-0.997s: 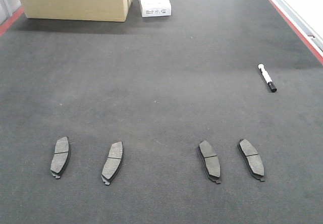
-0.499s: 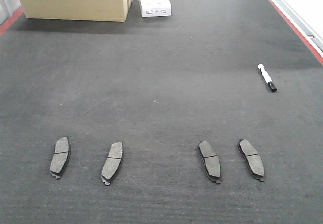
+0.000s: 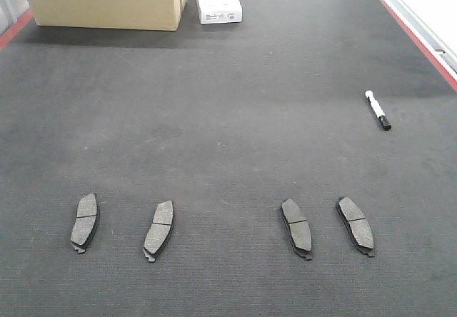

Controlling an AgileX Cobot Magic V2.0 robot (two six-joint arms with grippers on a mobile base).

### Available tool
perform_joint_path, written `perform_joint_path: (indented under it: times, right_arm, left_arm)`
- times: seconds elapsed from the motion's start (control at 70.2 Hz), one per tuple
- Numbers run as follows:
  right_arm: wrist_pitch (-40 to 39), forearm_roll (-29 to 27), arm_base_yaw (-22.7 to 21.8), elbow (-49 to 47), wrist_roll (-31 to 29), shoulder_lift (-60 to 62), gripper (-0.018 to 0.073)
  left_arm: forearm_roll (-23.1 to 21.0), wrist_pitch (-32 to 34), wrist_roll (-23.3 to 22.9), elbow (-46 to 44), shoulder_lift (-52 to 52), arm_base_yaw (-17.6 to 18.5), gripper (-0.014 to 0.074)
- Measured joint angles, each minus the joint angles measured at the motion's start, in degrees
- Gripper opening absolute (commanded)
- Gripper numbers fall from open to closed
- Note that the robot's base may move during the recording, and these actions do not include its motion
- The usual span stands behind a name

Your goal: Move and align brake pads A on conveyor

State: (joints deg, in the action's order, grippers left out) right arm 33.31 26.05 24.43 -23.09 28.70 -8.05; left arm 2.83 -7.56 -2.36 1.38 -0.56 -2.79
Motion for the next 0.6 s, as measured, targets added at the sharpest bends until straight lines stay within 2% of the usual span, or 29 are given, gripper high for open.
perform_joint_path:
  times: [0.598]
  right_arm:
    - [0.0,0.0,0.0,0.0,0.0,0.0,-0.0009]
  left_arm:
    - [0.0,0.0,0.0,0.0,0.0,0.0,-0.0008]
